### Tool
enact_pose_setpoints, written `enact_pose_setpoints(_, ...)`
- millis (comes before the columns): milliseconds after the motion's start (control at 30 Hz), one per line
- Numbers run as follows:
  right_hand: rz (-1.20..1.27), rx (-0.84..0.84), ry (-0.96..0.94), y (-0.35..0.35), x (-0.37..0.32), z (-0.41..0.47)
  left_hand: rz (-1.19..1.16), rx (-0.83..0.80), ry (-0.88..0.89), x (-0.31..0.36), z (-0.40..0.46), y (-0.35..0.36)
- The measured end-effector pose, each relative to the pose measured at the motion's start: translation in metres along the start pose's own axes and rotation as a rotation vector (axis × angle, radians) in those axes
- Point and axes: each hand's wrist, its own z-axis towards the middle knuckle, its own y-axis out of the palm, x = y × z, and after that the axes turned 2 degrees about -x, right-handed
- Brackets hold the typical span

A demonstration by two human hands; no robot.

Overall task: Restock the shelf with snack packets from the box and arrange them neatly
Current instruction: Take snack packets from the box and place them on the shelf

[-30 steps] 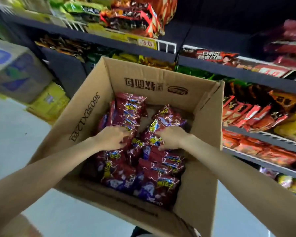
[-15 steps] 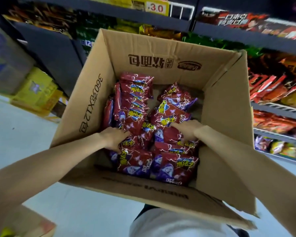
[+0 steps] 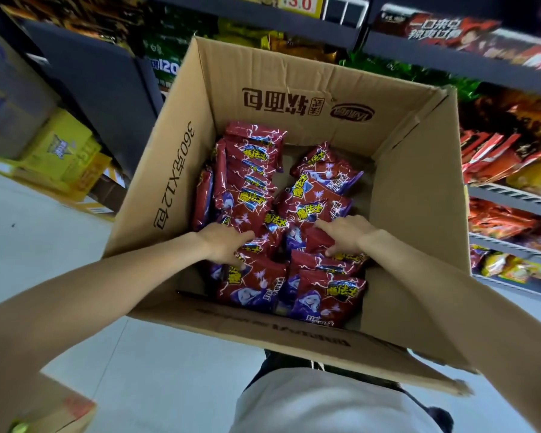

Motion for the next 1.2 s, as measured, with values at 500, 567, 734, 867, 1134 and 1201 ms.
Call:
enact_pose_setpoints(500, 0.297, 0.400, 0.154, -0.032, 0.022, -0.024, -0.410, 0.108, -0.032, 0.010, -0.011, -0.010)
enact_pose_setpoints(567, 0.283, 0.385, 0.149, -0.035, 0.023, -0.025, -0.454, 0.091, -0.078, 0.004, -0.012, -0.015)
enact_pose_setpoints(734, 0.221, 0.457, 0.132, -0.048, 0.028, -0.037, -0.529, 0.284, -0.117, -0.010, -0.031, -0.039)
enact_pose_setpoints(867, 0.369, 0.441, 0.095, -0.051, 0.029, -0.038, -0.480, 0.419, -0.167, -0.011, -0.051, -0.056)
enact_pose_setpoints(1134, 0.271, 0.394, 0.005, -0.065, 0.028, -0.043, -0.563, 0.872, -0.191, 0.006, -0.087, -0.111)
enact_pose_setpoints(1201, 0.181, 0.326, -0.031, -0.057, 0.021, -0.043, -0.586, 0.936, -0.183, 0.013, -0.087, -0.120)
